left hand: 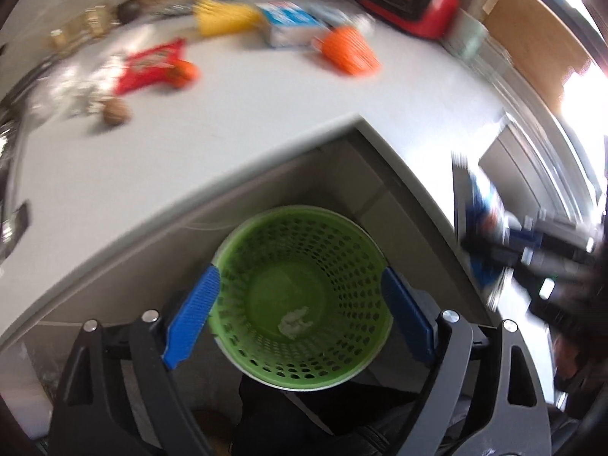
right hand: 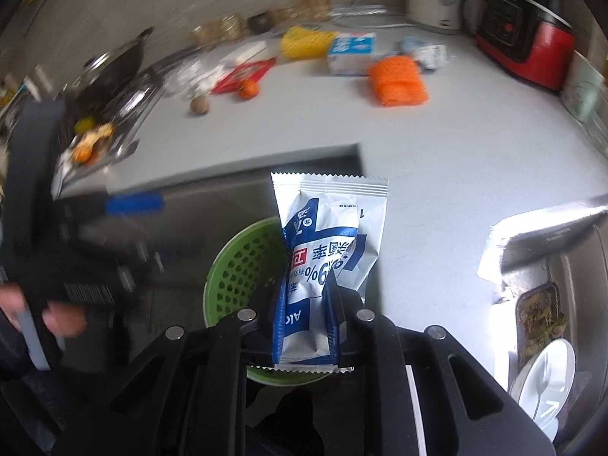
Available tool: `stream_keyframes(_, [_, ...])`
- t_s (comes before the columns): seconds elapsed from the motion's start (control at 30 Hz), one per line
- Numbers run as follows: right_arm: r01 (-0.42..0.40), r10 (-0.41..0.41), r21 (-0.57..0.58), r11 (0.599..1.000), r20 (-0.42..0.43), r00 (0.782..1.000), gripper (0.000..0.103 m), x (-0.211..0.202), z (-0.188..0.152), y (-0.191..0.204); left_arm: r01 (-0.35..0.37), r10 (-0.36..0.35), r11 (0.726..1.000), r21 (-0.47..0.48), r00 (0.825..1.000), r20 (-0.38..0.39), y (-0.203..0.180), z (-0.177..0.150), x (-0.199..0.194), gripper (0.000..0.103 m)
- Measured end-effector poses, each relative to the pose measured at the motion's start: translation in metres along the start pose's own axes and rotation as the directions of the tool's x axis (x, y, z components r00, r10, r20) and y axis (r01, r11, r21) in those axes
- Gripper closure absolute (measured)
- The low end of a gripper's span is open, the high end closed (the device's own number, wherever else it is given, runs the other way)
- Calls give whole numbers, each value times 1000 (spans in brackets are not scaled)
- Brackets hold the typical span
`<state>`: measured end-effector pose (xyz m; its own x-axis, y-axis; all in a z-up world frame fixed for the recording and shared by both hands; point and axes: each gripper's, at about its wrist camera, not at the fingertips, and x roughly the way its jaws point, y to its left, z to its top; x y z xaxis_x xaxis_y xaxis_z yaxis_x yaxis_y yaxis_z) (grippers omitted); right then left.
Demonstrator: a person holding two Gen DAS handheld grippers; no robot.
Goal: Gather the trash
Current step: 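Carry tissue and wipe packet over the green basket and open both tools, then grasp the brown taro with left tool while right tool grasps the orange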
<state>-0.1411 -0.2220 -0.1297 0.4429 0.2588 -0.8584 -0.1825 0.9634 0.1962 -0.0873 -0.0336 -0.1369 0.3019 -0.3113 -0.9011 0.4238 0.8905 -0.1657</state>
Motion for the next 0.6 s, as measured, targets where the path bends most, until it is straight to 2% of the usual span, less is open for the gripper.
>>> stream_keyframes(0.13, [-44, 40, -76, 996, -52, 998, 80, 17, -8, 17, -69, 73, 995, -72, 996, 56, 25, 3, -24, 19])
stream_keyframes(0.2, [-66, 57, -106, 992, -85, 995, 66, 29, -13, 24, -102, 110, 989, -105, 991, 76, 36, 2, -36, 19])
stream_keyframes(0.27, [-65, 53, -128, 990, -97, 994, 37, 38, -16, 31, -123, 137, 982, -143, 986, 91, 49, -1, -46, 19])
stream_keyframes(0.47, [-64, 52, -152, 986, -83, 995, 11, 42, -10, 39, -159, 184, 962, -222, 978, 96, 67, -17, -59, 17])
stream_keyframes(0.6, [-48, 43, -146, 988, -38, 998, 4, 30, -2, 37, -181, 211, 953, -245, 972, 106, 73, -25, -66, 12])
